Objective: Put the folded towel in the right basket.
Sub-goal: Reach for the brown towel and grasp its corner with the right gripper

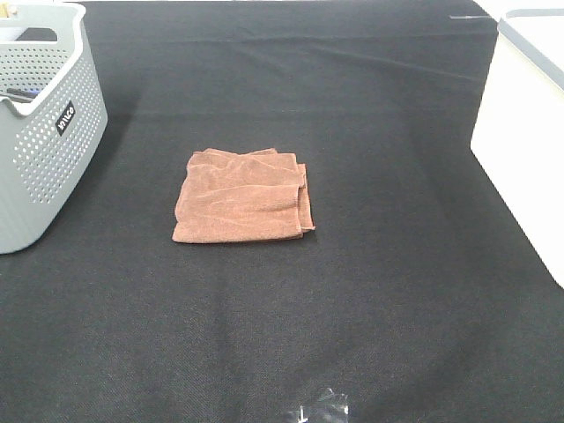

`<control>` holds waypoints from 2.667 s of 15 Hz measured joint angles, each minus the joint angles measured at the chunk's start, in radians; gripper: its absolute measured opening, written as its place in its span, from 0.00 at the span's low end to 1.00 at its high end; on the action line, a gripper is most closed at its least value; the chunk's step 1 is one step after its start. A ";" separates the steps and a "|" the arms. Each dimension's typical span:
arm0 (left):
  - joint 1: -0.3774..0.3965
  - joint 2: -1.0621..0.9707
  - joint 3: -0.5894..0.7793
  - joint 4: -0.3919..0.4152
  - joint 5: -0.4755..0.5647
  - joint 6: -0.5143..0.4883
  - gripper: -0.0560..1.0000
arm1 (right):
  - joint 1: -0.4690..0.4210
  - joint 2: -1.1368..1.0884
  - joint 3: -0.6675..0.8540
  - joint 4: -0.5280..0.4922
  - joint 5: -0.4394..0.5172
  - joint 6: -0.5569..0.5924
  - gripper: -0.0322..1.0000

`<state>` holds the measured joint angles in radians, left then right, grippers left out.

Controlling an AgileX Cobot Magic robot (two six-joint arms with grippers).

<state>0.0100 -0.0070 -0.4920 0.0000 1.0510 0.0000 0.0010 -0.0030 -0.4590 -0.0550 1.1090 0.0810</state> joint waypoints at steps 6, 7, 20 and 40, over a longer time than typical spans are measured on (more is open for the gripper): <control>0.000 0.000 0.000 0.000 0.000 0.000 0.99 | 0.000 0.000 0.000 0.000 0.000 0.000 0.97; 0.000 0.000 0.000 0.000 0.000 0.000 0.99 | 0.000 0.000 0.000 0.000 0.000 0.000 0.97; 0.000 0.000 0.000 0.000 0.000 0.000 0.99 | 0.000 0.000 0.000 0.000 0.000 0.000 0.97; 0.000 0.000 0.000 0.000 0.000 0.000 0.99 | 0.000 0.552 -0.191 0.112 -0.078 -0.020 0.96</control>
<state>0.0100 -0.0070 -0.4920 0.0000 1.0510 0.0000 0.0010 0.5490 -0.6500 0.0570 1.0310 0.0610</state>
